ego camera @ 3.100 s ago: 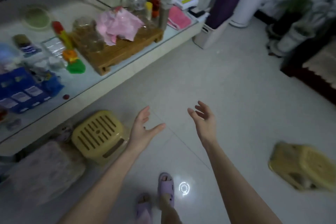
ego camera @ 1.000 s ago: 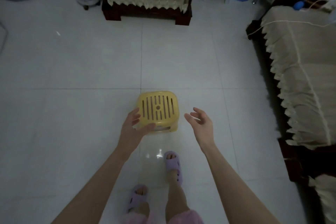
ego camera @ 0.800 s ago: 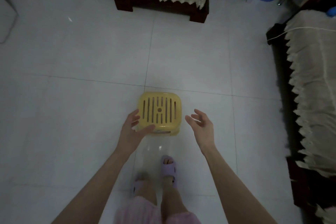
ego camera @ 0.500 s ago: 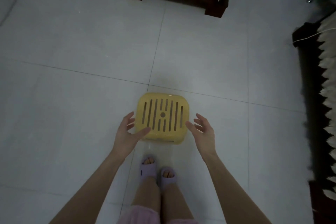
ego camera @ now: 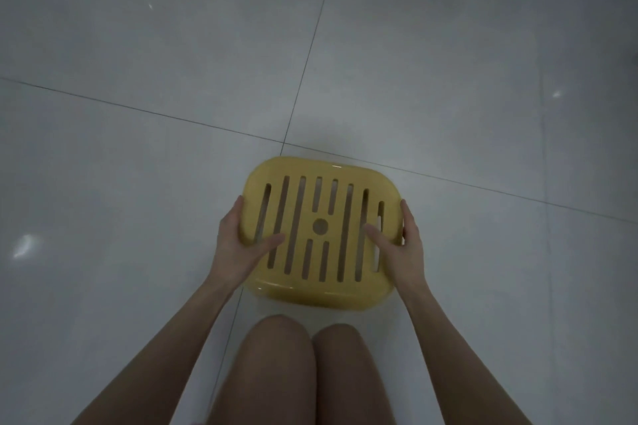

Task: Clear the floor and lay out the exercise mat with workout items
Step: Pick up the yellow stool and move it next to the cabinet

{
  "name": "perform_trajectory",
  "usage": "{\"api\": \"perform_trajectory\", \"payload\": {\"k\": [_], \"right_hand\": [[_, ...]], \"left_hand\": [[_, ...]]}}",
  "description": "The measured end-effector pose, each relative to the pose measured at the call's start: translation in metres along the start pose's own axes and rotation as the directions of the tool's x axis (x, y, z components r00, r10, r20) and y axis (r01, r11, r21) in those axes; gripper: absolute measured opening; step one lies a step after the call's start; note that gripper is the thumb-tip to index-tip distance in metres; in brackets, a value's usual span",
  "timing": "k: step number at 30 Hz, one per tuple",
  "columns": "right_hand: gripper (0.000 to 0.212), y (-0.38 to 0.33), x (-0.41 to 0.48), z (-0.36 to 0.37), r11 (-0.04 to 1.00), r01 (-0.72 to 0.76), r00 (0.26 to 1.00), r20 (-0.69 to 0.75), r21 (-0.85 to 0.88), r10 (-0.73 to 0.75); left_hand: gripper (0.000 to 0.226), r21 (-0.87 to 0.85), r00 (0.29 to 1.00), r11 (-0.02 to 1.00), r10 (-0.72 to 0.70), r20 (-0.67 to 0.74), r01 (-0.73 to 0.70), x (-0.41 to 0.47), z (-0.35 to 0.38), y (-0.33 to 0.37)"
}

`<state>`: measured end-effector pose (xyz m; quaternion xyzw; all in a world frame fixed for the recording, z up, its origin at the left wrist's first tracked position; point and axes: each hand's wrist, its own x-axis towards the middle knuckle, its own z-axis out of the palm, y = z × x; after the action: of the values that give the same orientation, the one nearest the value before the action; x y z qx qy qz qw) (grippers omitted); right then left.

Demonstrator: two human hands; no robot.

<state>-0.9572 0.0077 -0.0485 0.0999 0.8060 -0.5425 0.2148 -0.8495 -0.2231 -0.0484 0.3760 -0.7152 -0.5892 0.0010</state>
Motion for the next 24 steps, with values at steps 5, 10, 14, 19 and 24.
{"api": "perform_trajectory", "payload": {"k": [5, 10, 14, 19, 24], "right_hand": [[0.093, 0.032, 0.022, 0.003, 0.998, 0.060, 0.997, 0.043, -0.025, -0.059], [0.094, 0.029, 0.022, 0.001, 0.997, 0.072, 0.996, 0.051, -0.002, -0.071], [0.093, -0.010, -0.001, -0.013, 0.998, 0.069, 0.996, 0.064, -0.006, -0.068], [0.094, -0.100, -0.050, -0.040, 0.997, 0.072, 0.994, 0.083, -0.013, -0.070], [0.094, -0.227, -0.118, -0.074, 0.996, 0.086, 0.988, 0.128, -0.025, -0.082]], "left_hand": [[0.108, 0.041, 1.000, 0.999, -0.017, 0.024, 0.016, 0.026, -0.002, -0.032], [0.106, -0.031, 1.000, 0.999, -0.009, 0.010, 0.009, 0.025, -0.002, -0.032], [0.103, -0.065, 1.000, 0.998, -0.020, -0.002, 0.020, 0.001, -0.018, 0.004], [0.108, -0.101, 0.999, 0.994, -0.035, -0.028, 0.032, -0.050, -0.058, 0.091], [0.103, -0.118, 0.996, 0.993, -0.040, -0.077, 0.031, -0.123, -0.117, 0.206]]}}
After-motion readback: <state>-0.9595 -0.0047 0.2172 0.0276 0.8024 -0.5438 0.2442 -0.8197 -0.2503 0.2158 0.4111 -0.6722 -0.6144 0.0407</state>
